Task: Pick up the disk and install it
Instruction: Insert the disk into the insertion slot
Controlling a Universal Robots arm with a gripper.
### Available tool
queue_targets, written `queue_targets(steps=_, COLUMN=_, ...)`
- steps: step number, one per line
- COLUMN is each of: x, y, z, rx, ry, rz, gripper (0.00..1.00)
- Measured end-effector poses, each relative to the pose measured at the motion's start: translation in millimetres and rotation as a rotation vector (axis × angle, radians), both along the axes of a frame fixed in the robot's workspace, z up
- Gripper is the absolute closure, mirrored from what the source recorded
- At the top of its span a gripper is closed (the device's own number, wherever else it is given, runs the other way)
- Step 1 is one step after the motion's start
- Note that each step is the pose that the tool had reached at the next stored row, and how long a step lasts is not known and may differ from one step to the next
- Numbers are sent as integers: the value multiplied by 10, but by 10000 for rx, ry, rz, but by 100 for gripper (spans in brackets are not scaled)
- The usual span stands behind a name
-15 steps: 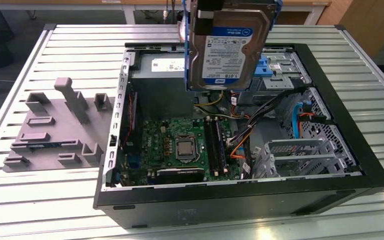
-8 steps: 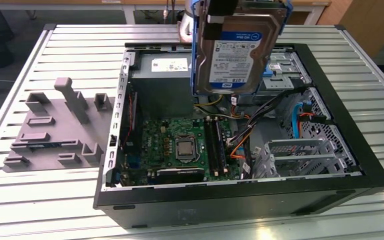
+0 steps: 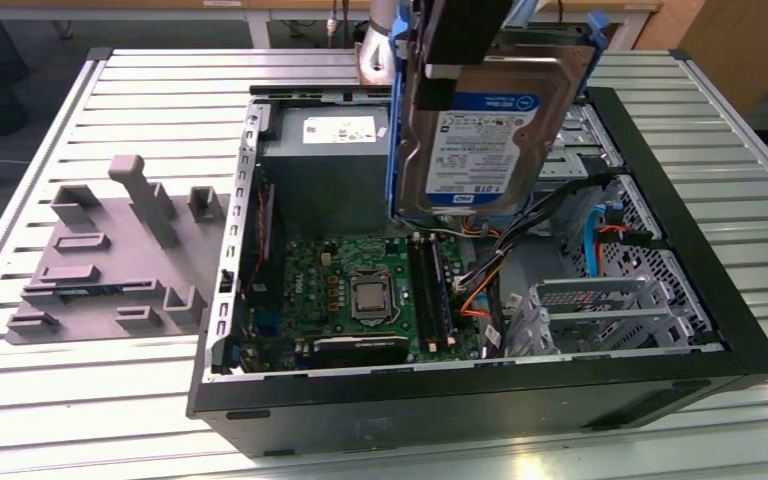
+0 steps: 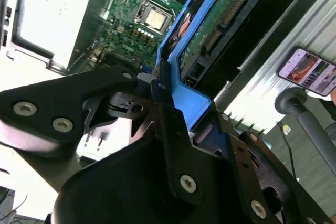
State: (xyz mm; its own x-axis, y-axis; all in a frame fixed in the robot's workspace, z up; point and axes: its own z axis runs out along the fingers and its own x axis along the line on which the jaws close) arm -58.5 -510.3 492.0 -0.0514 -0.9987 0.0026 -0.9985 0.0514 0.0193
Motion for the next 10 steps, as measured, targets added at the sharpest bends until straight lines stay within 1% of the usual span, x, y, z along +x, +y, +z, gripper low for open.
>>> queue_targets(steps=2, x=32, y=-48, z=-6, rx=-1, ry=1, rz=0, gripper=64)
queue_targets(steps=7, x=151, y=-115, z=-22, rx=0, ry=0, rz=0, gripper=64)
queue_targets(steps=10, x=205, y=-169, z=-31, rx=-1, ry=1, rz=-1, gripper=64)
